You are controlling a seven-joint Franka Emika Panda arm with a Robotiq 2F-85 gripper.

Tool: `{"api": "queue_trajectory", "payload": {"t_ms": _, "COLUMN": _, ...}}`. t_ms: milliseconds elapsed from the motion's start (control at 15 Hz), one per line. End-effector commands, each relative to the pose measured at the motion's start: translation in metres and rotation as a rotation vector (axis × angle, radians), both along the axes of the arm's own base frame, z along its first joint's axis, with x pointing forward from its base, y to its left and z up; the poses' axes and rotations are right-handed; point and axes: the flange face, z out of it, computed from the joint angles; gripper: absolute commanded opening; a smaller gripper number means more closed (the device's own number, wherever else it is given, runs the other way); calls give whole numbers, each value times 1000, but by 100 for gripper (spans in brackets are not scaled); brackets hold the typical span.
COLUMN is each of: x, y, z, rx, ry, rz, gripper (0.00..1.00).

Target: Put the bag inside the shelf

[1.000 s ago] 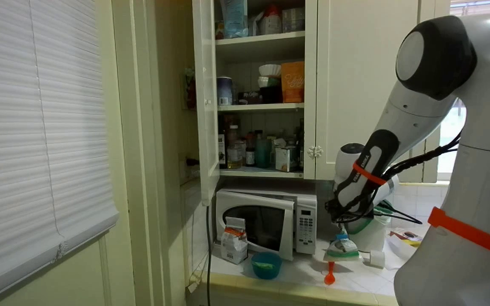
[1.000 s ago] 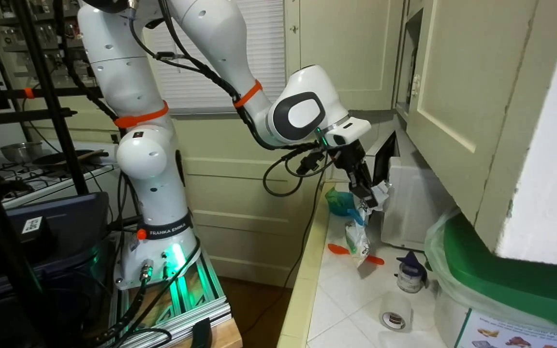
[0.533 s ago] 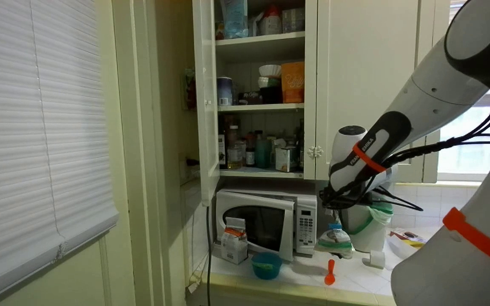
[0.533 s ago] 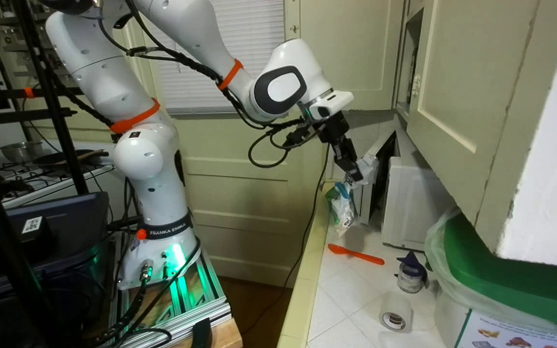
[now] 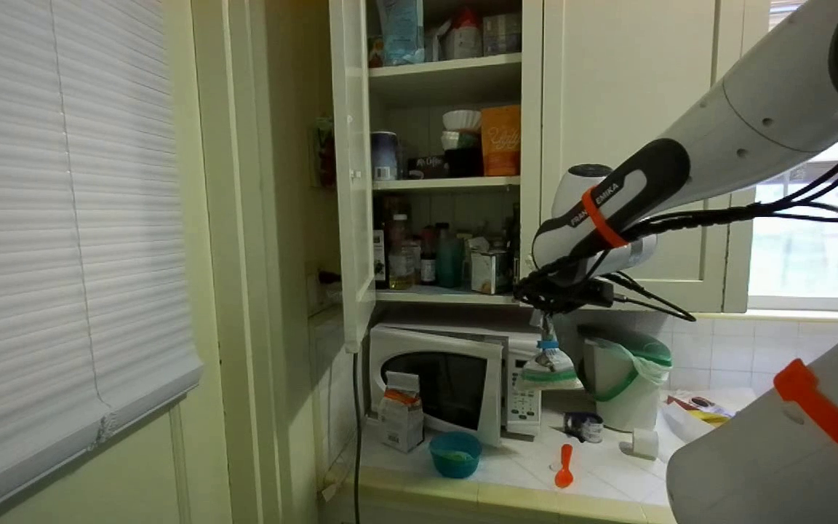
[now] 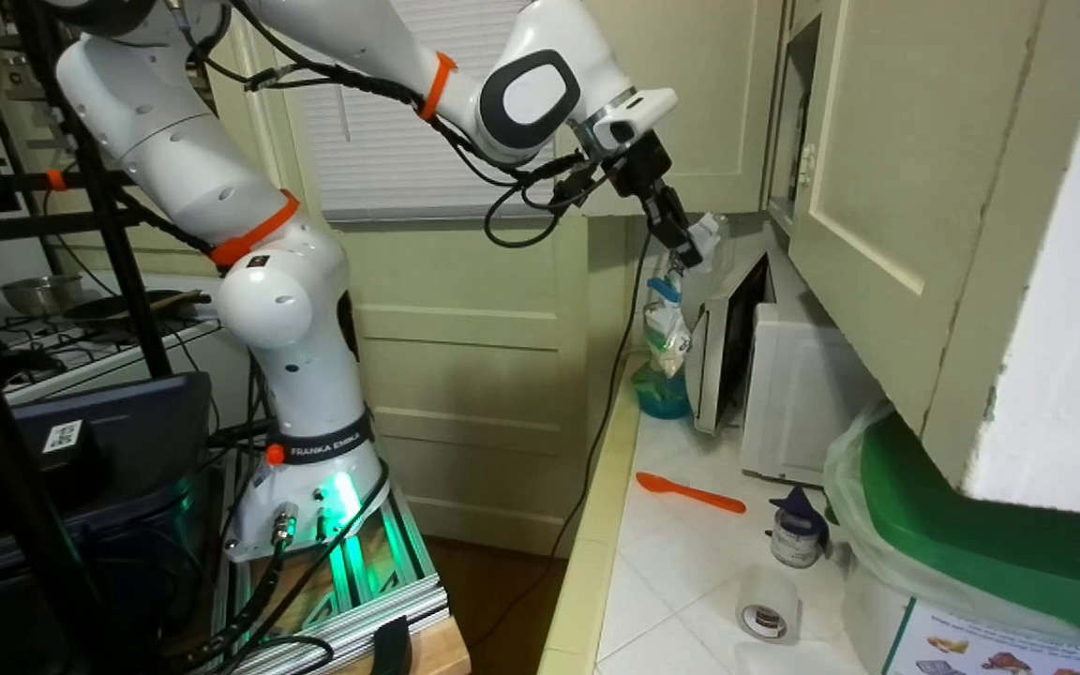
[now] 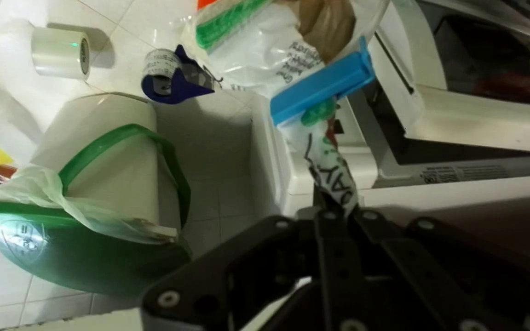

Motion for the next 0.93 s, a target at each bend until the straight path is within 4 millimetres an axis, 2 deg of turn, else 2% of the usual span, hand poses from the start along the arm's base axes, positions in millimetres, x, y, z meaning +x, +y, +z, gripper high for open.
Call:
{"api": "queue_trajectory", "payload": {"t_ms": 0, "x": 11, "y": 9, "z": 37, "rx": 36, "ry": -26, "rz": 9, "gripper": 0}}
{"api": "queue_trajectory", "payload": {"t_ms": 67, "x": 7, "y": 5, "z": 21, "rx": 12, "ry": -23, "rz": 4, "gripper": 2}}
{"api": "queue_trajectory", "payload": {"t_ms": 200, "x": 12, "y": 9, "z": 34, "rx": 18, "ry": -37, "rz": 5, "gripper": 2}}
{"api": "queue_trajectory", "payload": {"t_ms": 533, "x": 13, "y": 9, "z": 34, "rx": 21, "ry": -39, "rz": 4, "gripper": 0}}
{"api": "queue_trajectory", "payload": {"t_ms": 867, "x": 29, "y": 22, "z": 46, "rx": -25, "ry": -58, "rz": 25, "gripper": 0}}
